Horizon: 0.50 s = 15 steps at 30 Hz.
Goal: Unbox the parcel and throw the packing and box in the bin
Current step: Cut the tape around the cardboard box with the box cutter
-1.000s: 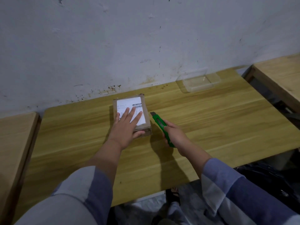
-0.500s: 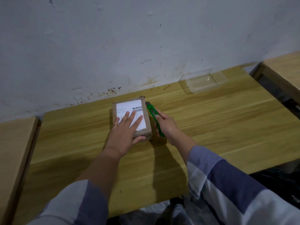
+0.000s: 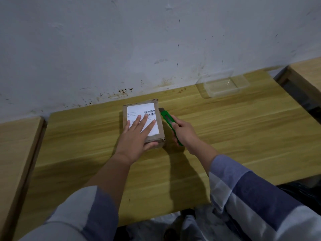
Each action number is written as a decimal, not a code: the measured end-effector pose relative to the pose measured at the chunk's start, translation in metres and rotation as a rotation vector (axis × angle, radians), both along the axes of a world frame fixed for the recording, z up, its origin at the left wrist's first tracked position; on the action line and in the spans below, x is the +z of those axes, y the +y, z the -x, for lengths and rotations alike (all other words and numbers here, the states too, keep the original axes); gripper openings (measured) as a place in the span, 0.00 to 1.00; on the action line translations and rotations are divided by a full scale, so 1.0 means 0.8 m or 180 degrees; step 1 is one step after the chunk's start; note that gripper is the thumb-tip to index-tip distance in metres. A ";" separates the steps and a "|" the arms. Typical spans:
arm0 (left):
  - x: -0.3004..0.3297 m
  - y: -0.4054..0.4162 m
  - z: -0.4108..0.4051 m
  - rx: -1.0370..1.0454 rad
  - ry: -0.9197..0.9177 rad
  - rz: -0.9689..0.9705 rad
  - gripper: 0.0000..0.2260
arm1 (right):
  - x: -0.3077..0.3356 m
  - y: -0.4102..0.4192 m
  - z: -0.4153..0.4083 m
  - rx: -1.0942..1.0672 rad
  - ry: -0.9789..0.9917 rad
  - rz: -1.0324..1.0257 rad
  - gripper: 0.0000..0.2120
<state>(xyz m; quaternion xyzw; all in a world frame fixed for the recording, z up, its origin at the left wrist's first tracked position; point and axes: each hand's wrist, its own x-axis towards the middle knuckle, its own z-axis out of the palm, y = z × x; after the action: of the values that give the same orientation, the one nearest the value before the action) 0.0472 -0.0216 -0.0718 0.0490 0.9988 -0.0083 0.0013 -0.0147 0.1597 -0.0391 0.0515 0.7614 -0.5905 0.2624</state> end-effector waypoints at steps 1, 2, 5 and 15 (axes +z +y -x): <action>0.001 0.000 0.000 -0.0012 0.0015 -0.0011 0.38 | 0.001 0.000 0.000 0.0037 0.0042 -0.0046 0.20; 0.001 0.000 0.000 -0.0017 0.0000 -0.0018 0.37 | 0.003 0.000 0.001 0.0069 0.0078 -0.0096 0.20; 0.003 0.001 0.002 0.0012 -0.0052 -0.0040 0.36 | 0.006 -0.002 0.005 0.0105 0.0119 -0.0199 0.20; 0.008 0.003 0.001 0.0041 -0.0103 -0.0090 0.36 | 0.007 0.011 -0.020 0.0155 0.0165 -0.0295 0.20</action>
<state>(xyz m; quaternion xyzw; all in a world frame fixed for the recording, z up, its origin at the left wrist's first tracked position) 0.0463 -0.0190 -0.0658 0.0426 0.9989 0.0067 0.0168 0.0015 0.1686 -0.0334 0.0297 0.7956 -0.5492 0.2542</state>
